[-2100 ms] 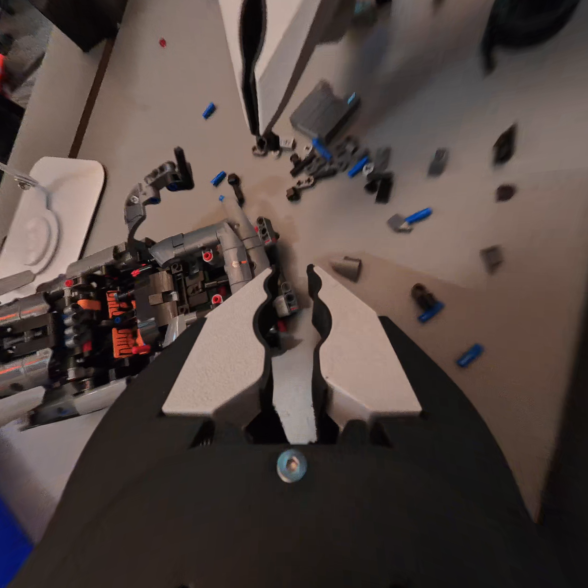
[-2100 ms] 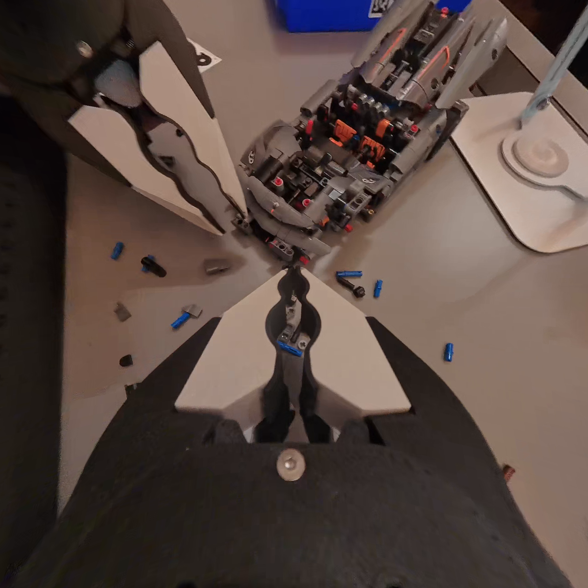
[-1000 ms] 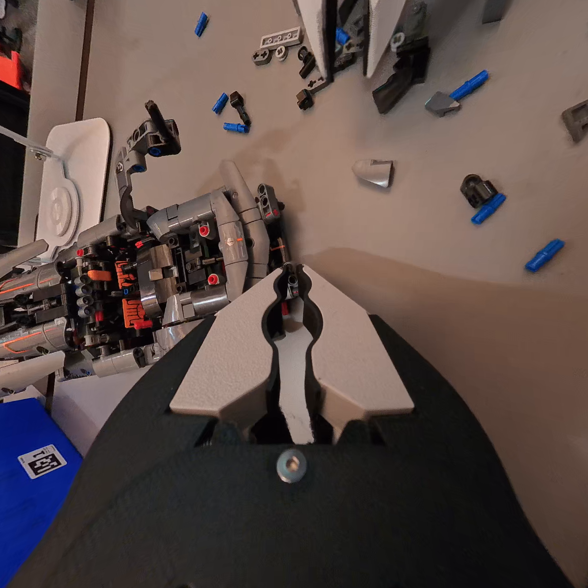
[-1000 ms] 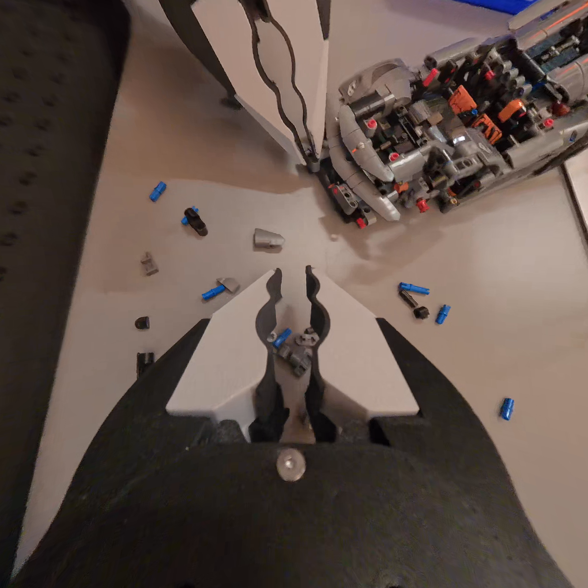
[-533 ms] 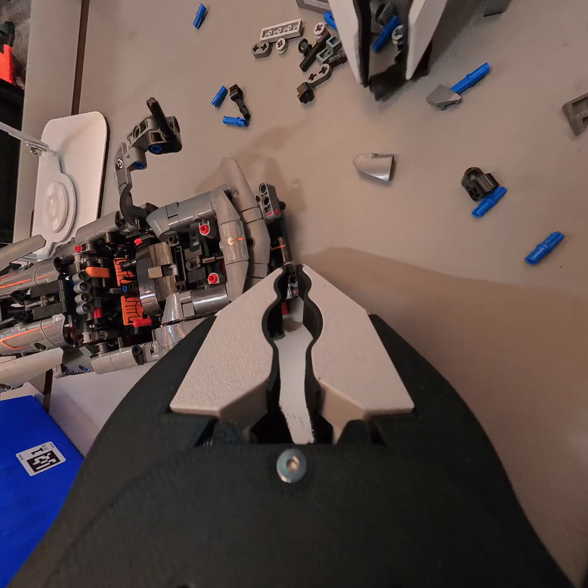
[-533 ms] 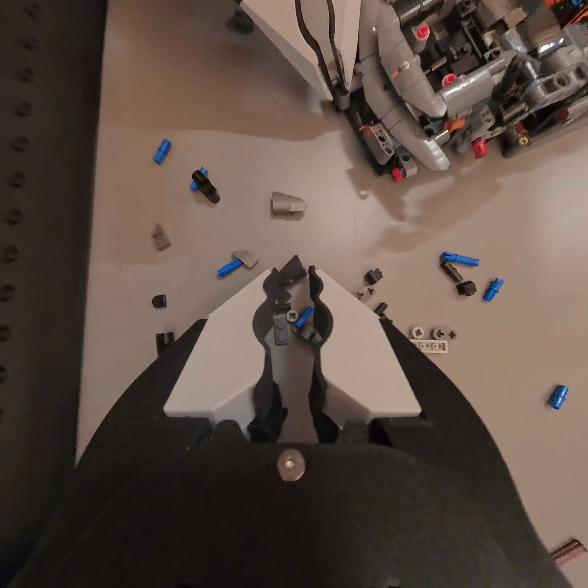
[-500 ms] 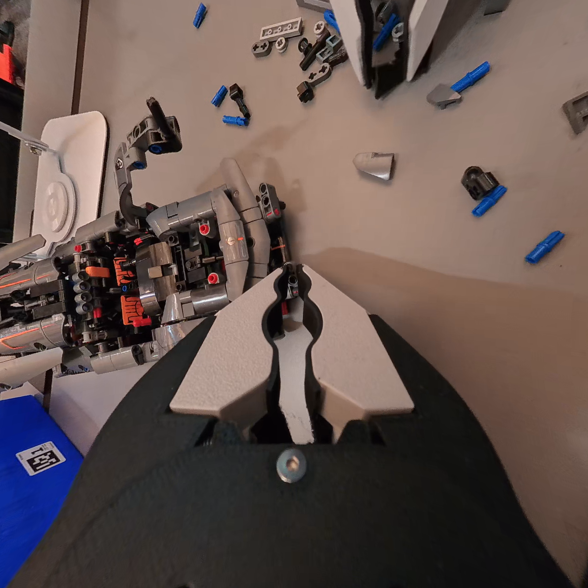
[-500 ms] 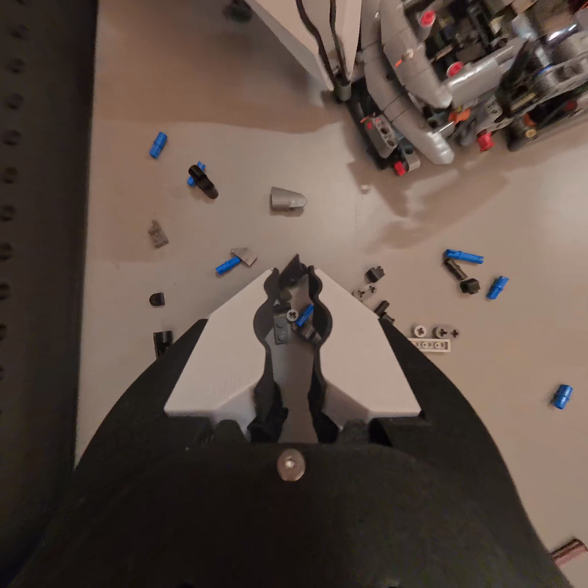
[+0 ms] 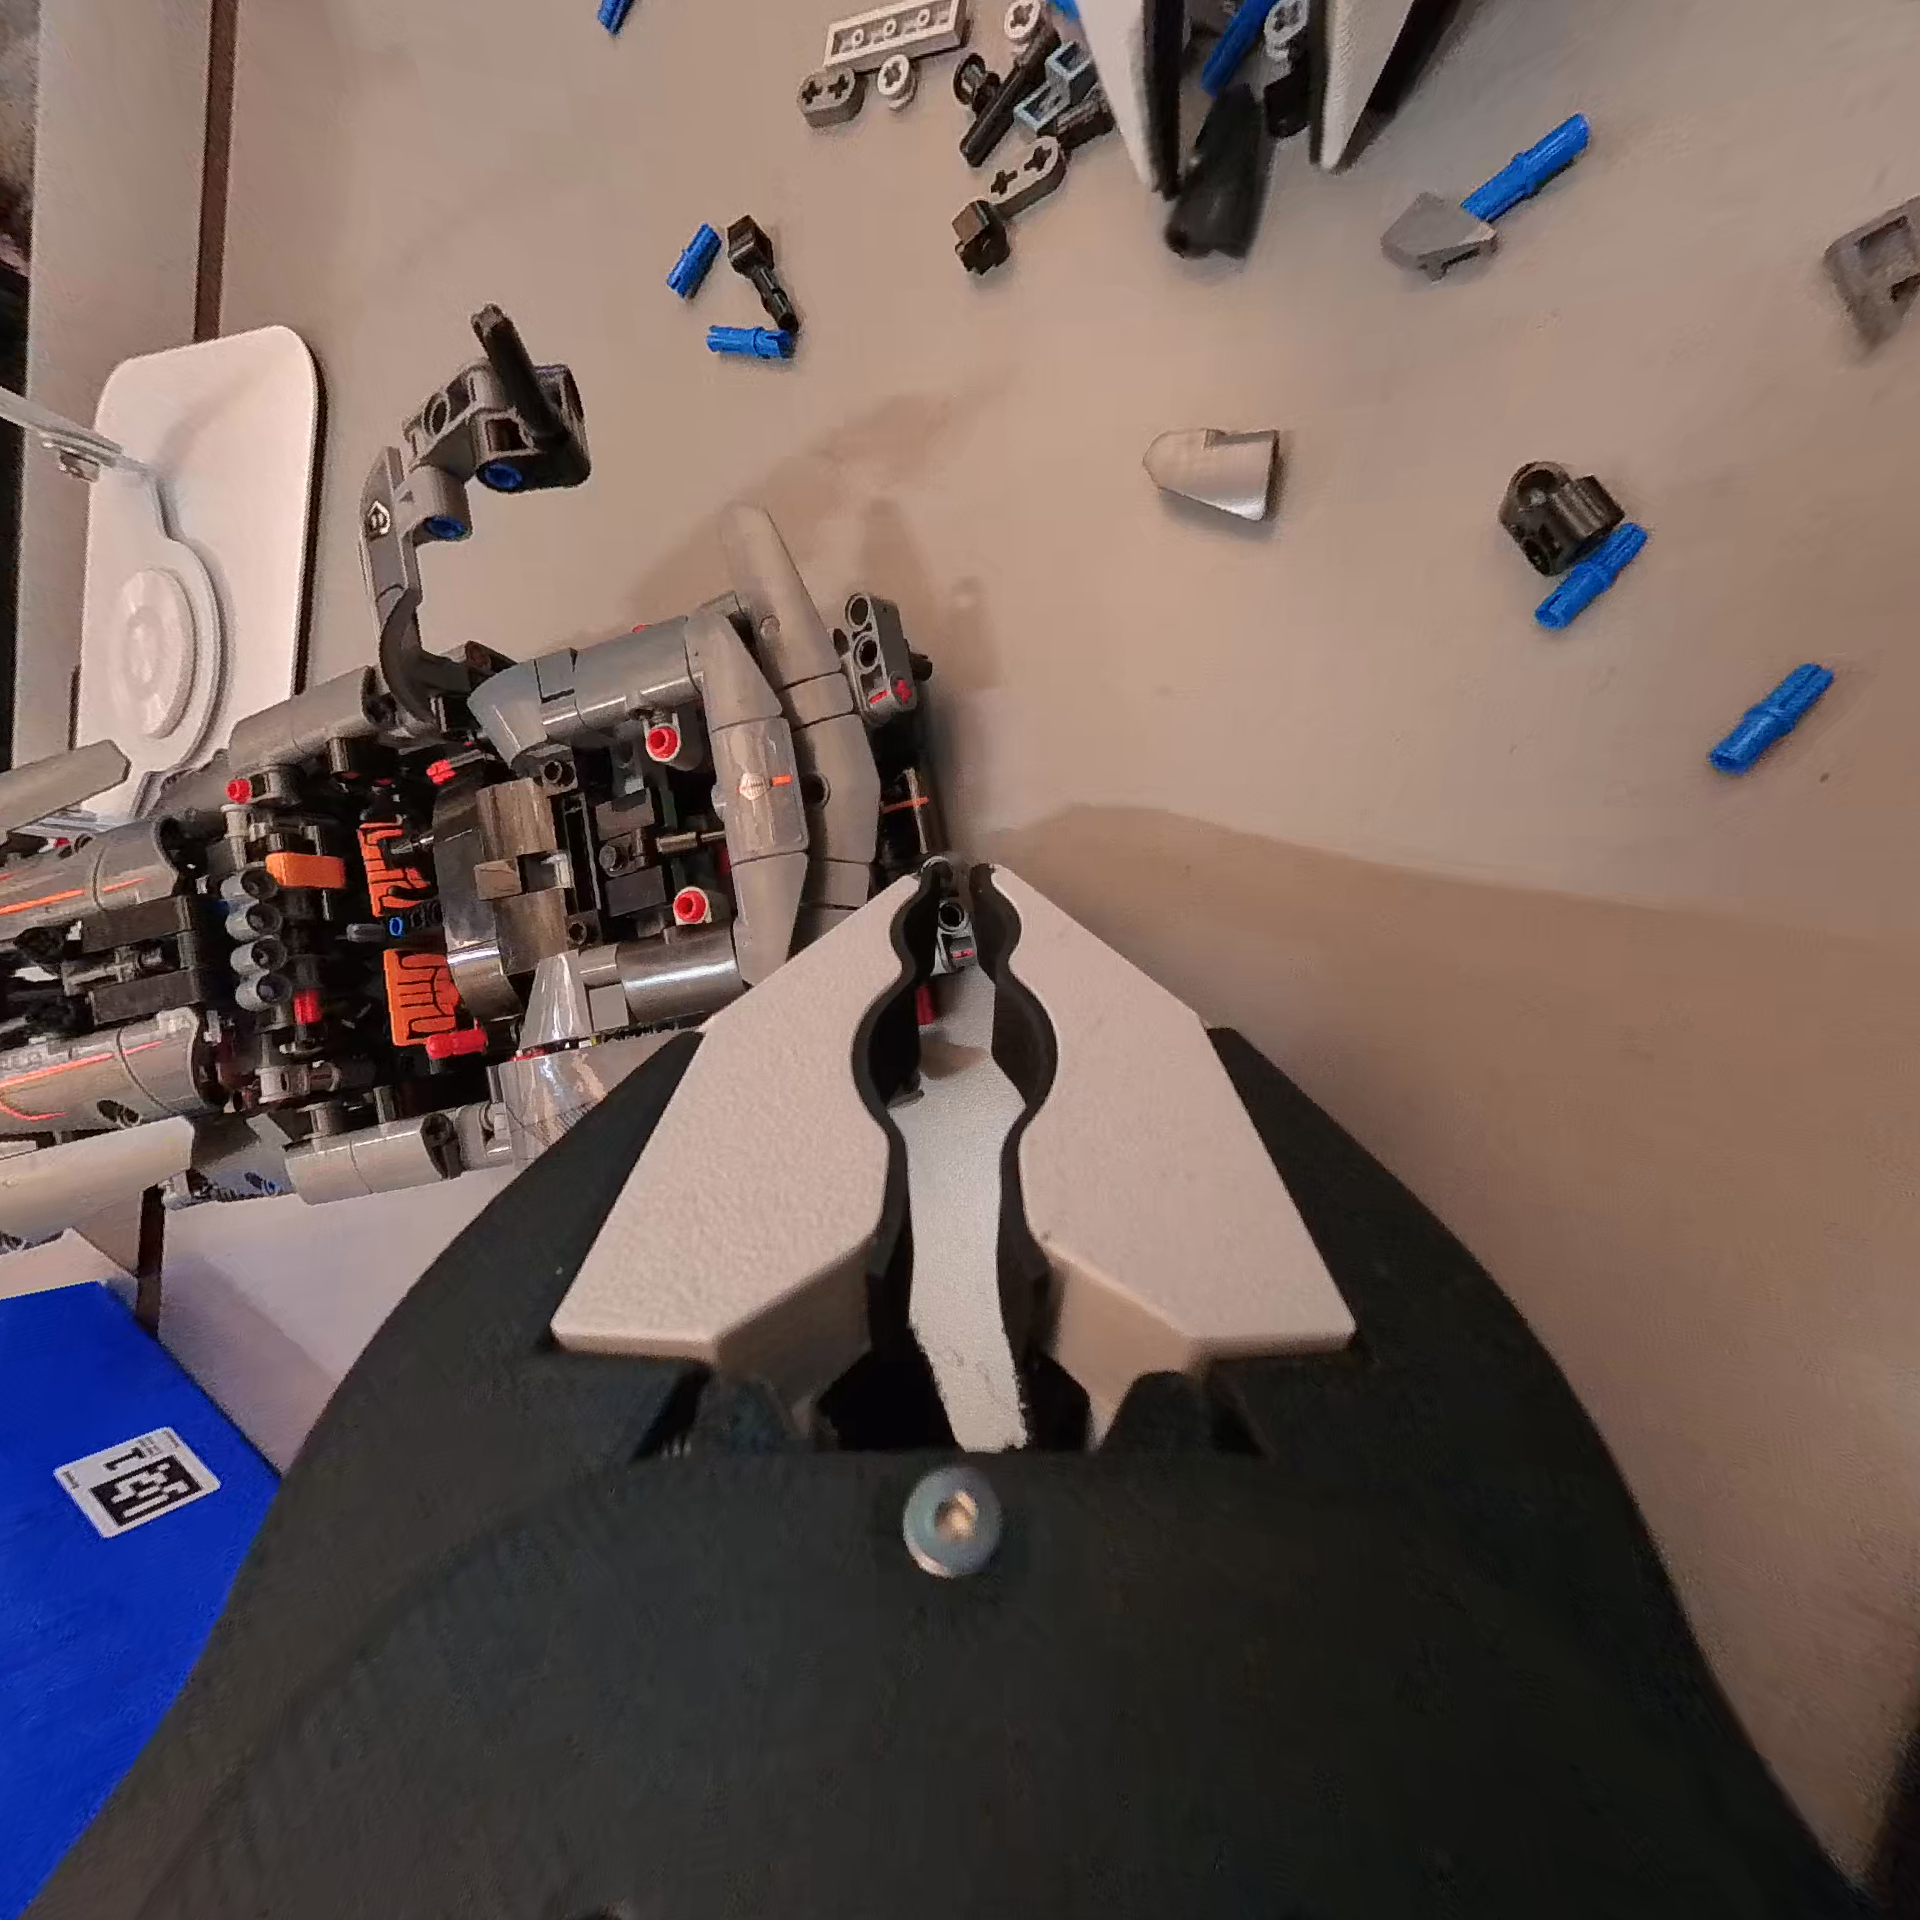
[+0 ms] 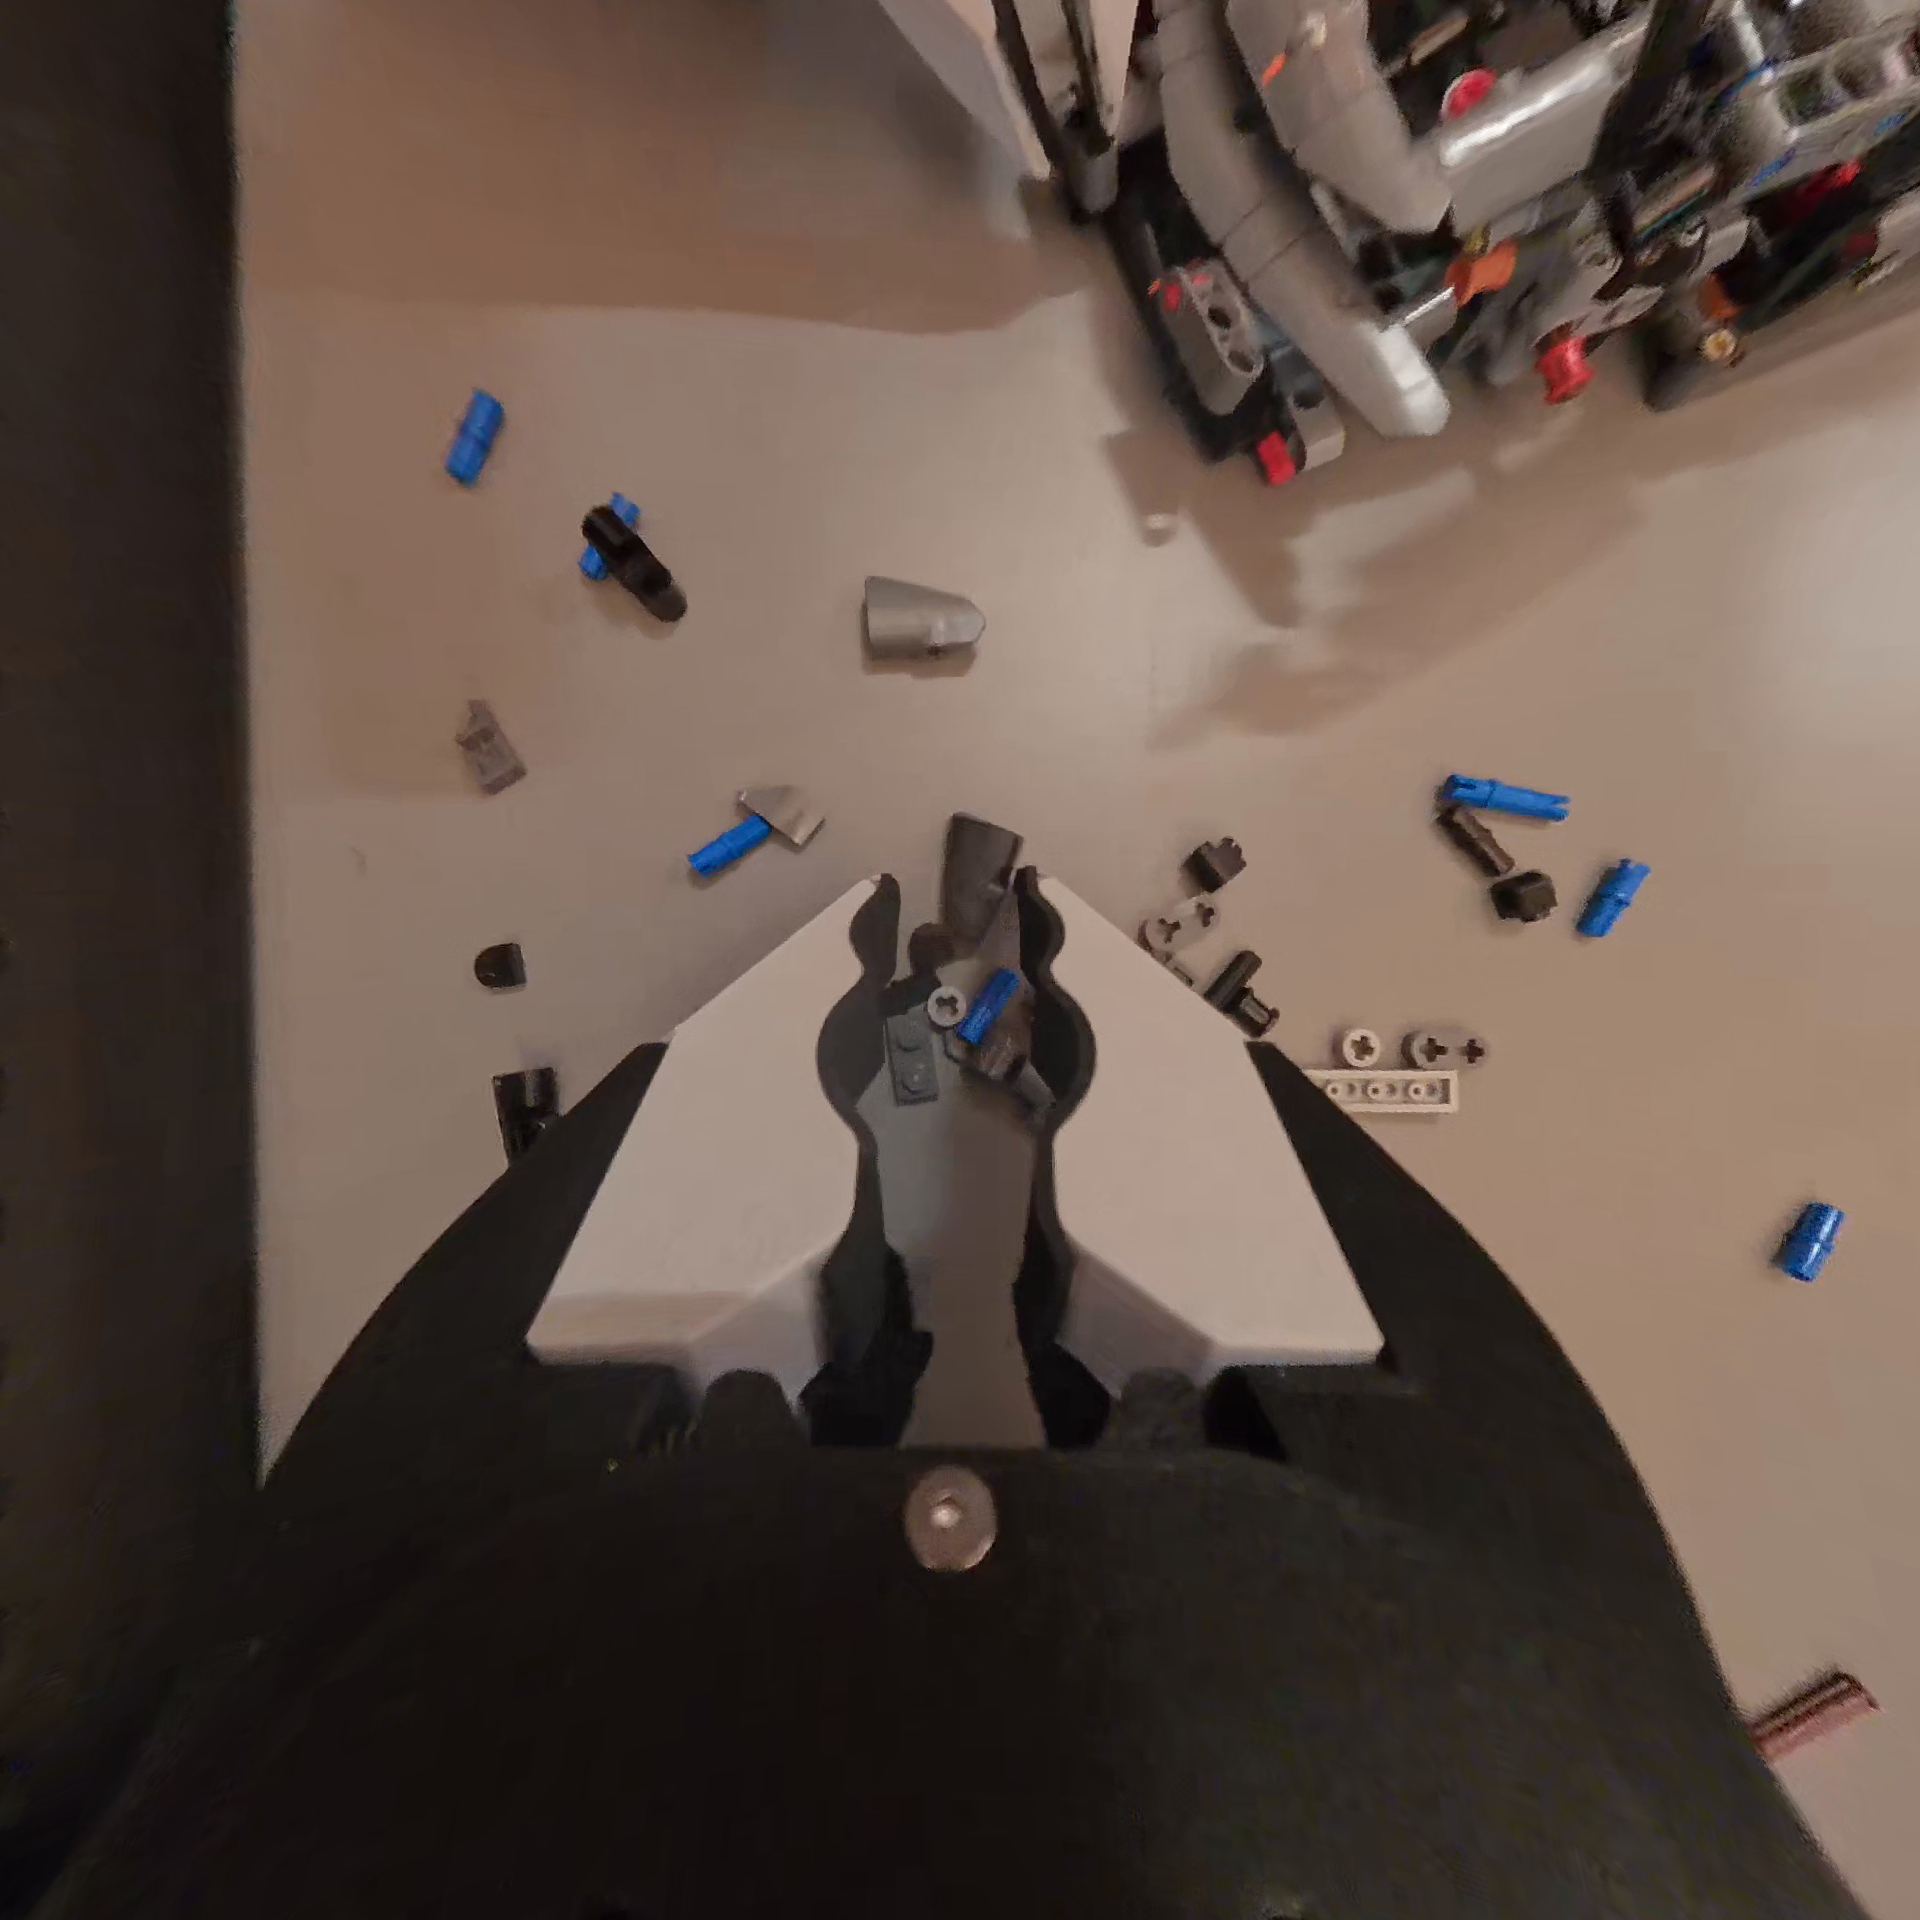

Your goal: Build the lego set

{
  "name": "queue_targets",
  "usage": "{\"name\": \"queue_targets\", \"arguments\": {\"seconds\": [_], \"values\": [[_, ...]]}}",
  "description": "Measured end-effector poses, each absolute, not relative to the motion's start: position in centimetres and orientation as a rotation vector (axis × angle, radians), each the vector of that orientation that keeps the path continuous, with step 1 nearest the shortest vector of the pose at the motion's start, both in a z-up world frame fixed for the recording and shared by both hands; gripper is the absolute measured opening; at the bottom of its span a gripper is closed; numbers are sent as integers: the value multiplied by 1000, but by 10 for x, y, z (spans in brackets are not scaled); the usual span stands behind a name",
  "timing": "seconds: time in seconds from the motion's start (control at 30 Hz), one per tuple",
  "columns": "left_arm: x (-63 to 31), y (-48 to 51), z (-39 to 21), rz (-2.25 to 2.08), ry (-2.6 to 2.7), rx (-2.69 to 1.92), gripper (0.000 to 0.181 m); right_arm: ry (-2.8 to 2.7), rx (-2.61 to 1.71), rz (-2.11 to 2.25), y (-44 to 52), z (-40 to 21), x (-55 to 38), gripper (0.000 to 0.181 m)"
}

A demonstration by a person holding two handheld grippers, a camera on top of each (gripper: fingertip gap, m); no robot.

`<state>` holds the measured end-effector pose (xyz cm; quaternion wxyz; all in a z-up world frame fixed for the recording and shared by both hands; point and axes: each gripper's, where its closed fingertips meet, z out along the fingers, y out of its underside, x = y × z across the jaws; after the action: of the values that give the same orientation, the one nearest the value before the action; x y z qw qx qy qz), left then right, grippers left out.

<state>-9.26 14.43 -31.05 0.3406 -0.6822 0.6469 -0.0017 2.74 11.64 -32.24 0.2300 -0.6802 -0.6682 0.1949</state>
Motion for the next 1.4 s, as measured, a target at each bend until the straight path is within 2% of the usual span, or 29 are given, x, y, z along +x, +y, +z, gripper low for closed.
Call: {"name": "queue_targets", "arguments": {"seconds": [0.13,0.3,0.53,0.73,1.23,1.4], "values": [[-93,145,-310,2,1684,-1767,3,-1819,-1857,532,121,-323,27,9],[-93,145,-310,5,1685,-1761,3,-1823,-1756,462,128,-319,25,9],[-95,146,-309,20,1679,-1754,4,-1748,-1418,95,148,-276,12,9],[-94,146,-309,9,1674,-1756,4,-1714,-1275,-24,146,-254,2,9],[-94,142,-310,-27,1694,-1733,5,-1790,-1857,433,175,-314,-3,9],[-93,140,-305,-73,1679,-1714,5,-1863,-1874,478,180,-323,-22,8]]}}
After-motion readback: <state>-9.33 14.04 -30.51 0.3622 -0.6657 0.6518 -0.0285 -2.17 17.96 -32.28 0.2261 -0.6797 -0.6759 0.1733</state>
